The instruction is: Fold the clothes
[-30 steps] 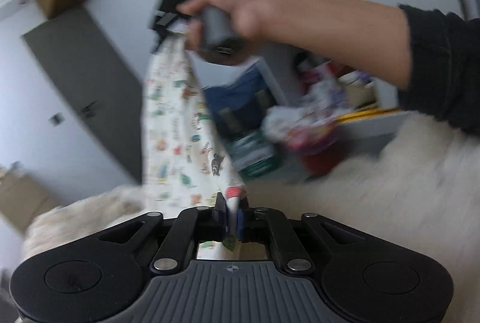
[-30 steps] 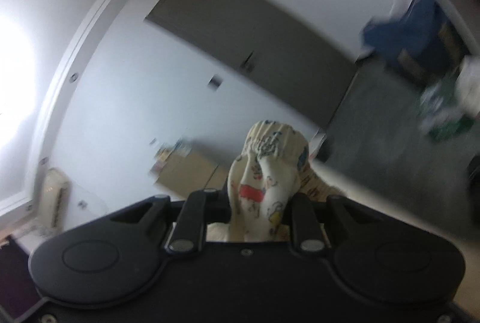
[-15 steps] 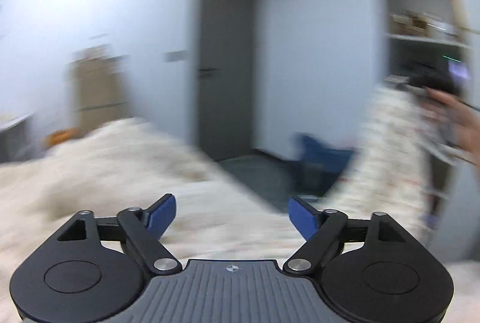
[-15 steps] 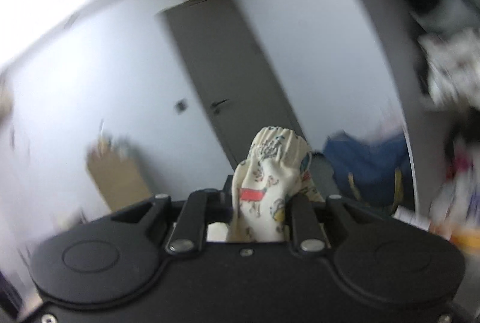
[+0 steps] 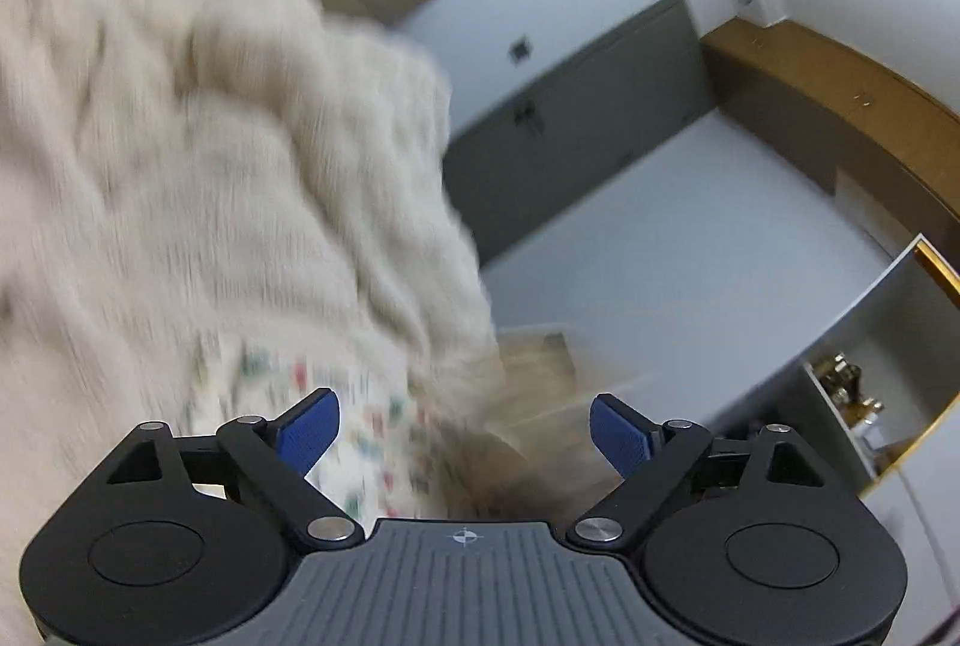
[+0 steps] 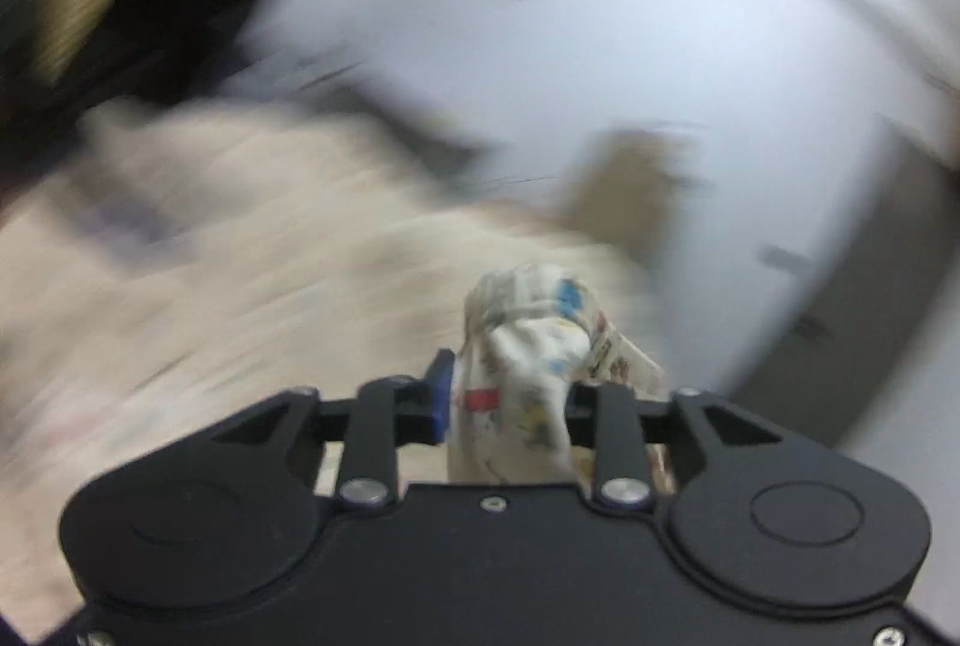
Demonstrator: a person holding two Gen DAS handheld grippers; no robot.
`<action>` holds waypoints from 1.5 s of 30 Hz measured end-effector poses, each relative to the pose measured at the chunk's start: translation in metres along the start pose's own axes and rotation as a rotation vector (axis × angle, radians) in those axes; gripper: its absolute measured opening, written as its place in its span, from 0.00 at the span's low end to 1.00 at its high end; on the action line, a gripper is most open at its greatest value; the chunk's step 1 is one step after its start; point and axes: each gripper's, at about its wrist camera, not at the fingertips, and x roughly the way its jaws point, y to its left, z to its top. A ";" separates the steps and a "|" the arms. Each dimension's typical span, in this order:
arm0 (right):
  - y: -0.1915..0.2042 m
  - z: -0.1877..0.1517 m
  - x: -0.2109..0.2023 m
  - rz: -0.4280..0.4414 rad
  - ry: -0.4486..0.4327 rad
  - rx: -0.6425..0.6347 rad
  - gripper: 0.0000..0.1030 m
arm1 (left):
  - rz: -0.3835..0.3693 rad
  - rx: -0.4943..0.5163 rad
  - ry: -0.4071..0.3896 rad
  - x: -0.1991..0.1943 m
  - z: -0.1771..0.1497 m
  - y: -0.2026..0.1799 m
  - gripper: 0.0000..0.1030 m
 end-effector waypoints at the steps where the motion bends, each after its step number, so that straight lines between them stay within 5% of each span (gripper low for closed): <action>1: 0.034 -0.004 0.007 0.038 0.022 -0.090 0.17 | -0.005 -0.015 0.021 0.006 -0.005 0.003 0.85; 5: 0.035 -0.006 -0.016 -0.031 -0.052 -0.054 0.36 | -0.022 -0.072 0.090 0.024 -0.020 0.016 0.85; 9: 0.024 -0.013 -0.021 -0.019 -0.030 -0.067 0.35 | -0.032 -0.081 0.088 0.021 -0.021 0.014 0.85; 12: 0.018 -0.020 -0.010 0.017 0.004 -0.055 0.16 | -0.043 -0.058 0.154 0.048 -0.010 0.011 0.85; 18: 0.016 -0.020 -0.011 0.013 -0.019 -0.027 0.08 | 0.044 0.005 0.319 0.080 0.000 -0.002 0.84; 23: -0.036 -0.017 -0.031 -0.029 -0.146 0.186 0.02 | -0.032 -0.070 0.225 0.045 0.005 0.003 0.84; 26: -0.057 0.000 -0.054 -0.053 -0.245 0.206 0.02 | -0.052 -0.110 0.147 0.015 0.011 0.010 0.84; 30: -0.045 0.013 -0.084 -0.025 -0.369 0.116 0.02 | -0.073 -0.161 0.163 0.007 -0.002 0.026 0.85; 31: -0.025 0.012 -0.087 0.037 -0.369 0.029 0.04 | -0.077 -0.172 0.171 0.006 -0.005 0.030 0.85; 34: 0.033 0.001 -0.067 0.203 -0.187 -0.186 0.09 | -0.074 -0.206 0.201 0.008 -0.016 0.043 0.84; 36: 0.040 -0.006 -0.062 0.234 -0.158 -0.171 0.12 | -0.041 -0.201 0.225 0.016 -0.020 0.049 0.84; 39: 0.029 -0.008 -0.065 0.212 -0.175 -0.114 0.35 | -0.023 -0.186 0.222 0.015 -0.016 0.050 0.84; 43: 0.030 -0.012 -0.066 0.237 -0.153 -0.114 0.25 | 0.066 -0.119 0.267 0.021 -0.012 0.050 0.83; 44: 0.034 -0.013 -0.068 0.249 -0.149 -0.117 0.23 | 0.078 -0.101 0.294 0.025 -0.012 0.049 0.79; 45: 0.039 -0.013 -0.071 0.252 -0.148 -0.115 0.23 | 0.089 -0.083 0.321 0.030 -0.013 0.048 0.59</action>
